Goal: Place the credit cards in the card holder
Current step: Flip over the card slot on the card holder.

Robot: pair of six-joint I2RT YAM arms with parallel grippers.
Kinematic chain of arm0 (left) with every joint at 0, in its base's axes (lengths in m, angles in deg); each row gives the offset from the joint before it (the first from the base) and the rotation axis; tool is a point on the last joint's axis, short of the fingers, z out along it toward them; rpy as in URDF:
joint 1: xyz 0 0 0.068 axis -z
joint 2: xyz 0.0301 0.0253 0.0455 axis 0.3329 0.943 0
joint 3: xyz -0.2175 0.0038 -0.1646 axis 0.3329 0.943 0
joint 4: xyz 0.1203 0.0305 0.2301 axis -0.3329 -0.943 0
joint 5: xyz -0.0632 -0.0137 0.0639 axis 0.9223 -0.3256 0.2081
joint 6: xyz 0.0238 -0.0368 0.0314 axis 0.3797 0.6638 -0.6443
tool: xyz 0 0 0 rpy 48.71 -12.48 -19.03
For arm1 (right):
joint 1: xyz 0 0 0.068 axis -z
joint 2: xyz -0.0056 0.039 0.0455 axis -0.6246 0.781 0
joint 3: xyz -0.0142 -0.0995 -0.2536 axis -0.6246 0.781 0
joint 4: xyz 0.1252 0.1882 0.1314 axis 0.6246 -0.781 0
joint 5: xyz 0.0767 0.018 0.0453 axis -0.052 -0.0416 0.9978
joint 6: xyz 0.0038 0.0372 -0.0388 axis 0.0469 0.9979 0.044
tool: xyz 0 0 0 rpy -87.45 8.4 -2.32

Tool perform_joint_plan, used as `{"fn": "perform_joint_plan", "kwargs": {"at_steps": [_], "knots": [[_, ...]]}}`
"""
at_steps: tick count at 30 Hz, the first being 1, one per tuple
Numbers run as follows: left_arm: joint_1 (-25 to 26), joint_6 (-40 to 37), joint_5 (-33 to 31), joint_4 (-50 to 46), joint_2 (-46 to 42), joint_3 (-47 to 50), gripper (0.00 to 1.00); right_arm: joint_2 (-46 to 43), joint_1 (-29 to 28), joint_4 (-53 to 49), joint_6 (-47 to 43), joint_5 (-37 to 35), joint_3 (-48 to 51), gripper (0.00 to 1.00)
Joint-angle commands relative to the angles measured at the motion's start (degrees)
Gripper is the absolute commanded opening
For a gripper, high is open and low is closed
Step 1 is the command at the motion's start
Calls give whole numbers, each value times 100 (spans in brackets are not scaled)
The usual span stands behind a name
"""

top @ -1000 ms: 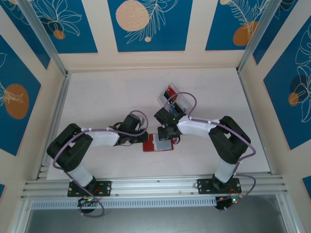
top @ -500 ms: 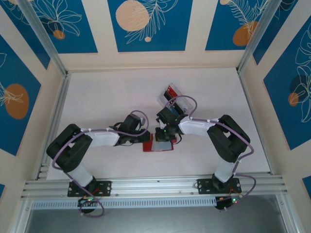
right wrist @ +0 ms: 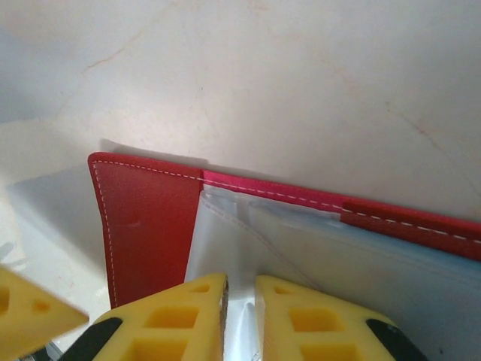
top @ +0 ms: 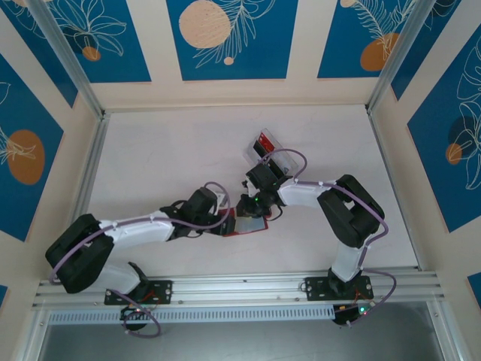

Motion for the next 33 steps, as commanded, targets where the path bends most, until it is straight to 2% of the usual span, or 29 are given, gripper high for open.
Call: {"fn": "perform_joint_plan", "kwargs": {"at_steps": [1,7,12,16,20,23,25,33], "knots": [[284,-440,-461,-337,-87,-71,55,268,26,-105,51,-27,42,24],[631,-588,-804,-388,206,-269,60,257,53,0,174,226,37,37],[690,-477,-930,-299,220,-225,62,135,62,88,262,461,46,41],[690,-392,-1155,-344,149,-134,63,-14,62,93,281,527,39,44],[690,-359,-1061,-250,259,-158,56,-22,62,56,294,576,-25,44],[751,-523,-776,1,260,-204,61,11,64,55,316,580,-52,45],[905,-722,-886,-115,322,-362,64,48,62,69,333,602,-67,45],[1007,-797,-1124,-245,910,-664,66,137,123,240,456,816,-34,50]]}}
